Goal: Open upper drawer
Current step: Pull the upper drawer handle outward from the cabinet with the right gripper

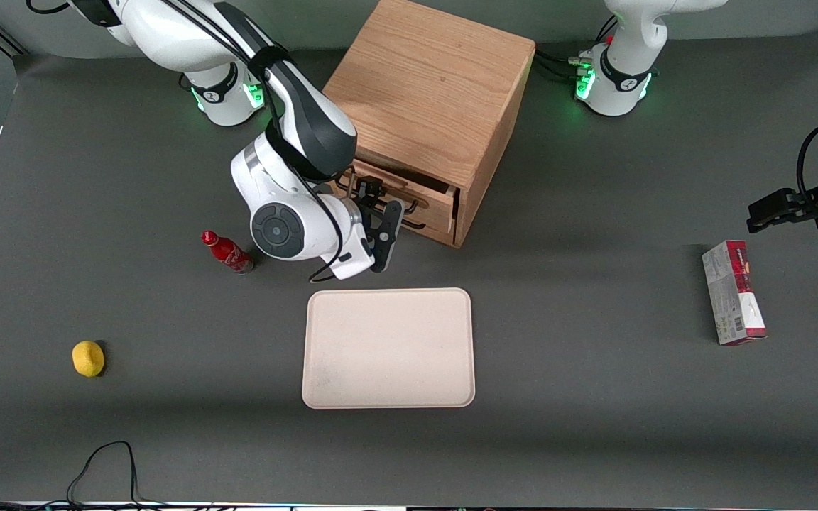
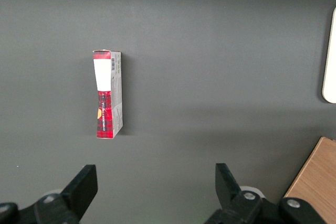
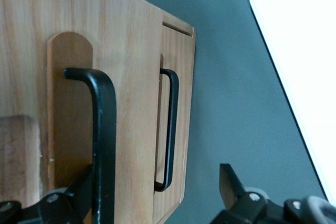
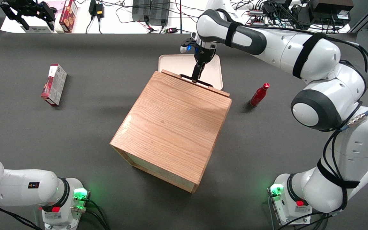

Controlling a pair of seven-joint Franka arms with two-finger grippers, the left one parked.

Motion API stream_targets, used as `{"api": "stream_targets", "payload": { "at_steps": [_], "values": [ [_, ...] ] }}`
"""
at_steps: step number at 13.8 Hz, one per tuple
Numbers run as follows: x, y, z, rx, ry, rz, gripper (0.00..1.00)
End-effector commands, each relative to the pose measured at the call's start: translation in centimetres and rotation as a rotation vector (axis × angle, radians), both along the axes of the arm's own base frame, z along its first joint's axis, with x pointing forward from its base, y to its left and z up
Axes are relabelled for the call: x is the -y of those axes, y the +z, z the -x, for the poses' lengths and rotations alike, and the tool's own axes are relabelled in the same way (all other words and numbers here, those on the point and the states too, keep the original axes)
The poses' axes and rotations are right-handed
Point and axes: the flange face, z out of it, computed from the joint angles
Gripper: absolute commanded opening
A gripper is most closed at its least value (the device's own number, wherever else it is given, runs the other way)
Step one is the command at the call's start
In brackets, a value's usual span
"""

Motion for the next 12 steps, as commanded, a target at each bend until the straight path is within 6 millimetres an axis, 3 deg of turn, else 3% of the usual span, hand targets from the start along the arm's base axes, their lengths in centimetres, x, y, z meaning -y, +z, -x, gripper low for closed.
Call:
{"api": "stream_targets", "payload": {
  "at_steps": [1,12],
  "values": [
    [-0.5,0.1,-0.6,0.027,0.024,-0.008,1.00],
    [-0.1,1.0,-1.9,0.098,0.016,-0.005,1.00]
  ]
}}
